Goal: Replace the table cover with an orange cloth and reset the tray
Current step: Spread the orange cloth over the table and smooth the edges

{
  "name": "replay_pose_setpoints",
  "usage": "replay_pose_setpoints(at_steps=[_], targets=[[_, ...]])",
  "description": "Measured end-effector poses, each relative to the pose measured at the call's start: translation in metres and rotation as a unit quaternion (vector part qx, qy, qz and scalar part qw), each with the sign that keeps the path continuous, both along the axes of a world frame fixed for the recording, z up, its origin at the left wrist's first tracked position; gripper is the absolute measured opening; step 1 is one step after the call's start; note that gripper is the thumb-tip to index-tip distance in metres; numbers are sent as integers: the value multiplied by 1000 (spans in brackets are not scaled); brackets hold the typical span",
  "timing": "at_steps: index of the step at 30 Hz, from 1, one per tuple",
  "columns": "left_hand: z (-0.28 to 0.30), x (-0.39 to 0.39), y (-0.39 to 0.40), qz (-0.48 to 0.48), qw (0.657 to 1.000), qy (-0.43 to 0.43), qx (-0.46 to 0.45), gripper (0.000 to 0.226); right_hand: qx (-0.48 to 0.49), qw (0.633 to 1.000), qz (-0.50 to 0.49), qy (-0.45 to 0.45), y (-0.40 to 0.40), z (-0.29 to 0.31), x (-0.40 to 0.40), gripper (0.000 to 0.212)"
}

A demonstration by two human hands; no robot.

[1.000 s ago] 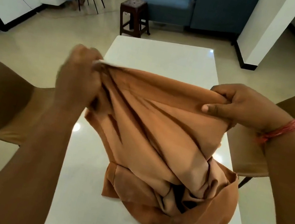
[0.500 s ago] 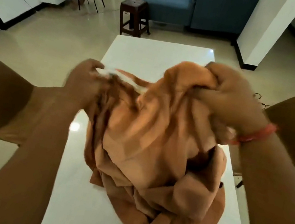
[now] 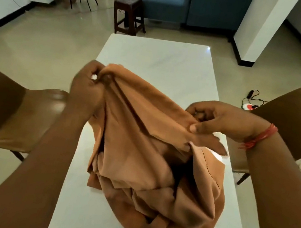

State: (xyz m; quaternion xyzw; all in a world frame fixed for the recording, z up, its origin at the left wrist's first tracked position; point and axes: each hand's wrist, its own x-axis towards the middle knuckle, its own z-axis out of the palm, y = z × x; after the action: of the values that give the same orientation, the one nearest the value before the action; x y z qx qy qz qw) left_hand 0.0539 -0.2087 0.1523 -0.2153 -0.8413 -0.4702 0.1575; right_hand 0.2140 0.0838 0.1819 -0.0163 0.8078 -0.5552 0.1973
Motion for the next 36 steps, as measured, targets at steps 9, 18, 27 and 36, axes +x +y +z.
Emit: replay_pose_setpoints(at_steps=[9,18,27,36], targets=[[-9,6,2,13,991,-70,112,32,111,988,-53,90,-29,-55,-12,31],[-12,29,2,-81,982,-116,128,35,156,980,-60,109,-121,-128,-32,50],[-88,20,-83,-74,925,-266,-261,60,-10,926,-338,166,-51,-132,29,4],[-223,19,-123,-41,880,-407,-243,15,378,880,-282,-65,-55,-221,45,25]])
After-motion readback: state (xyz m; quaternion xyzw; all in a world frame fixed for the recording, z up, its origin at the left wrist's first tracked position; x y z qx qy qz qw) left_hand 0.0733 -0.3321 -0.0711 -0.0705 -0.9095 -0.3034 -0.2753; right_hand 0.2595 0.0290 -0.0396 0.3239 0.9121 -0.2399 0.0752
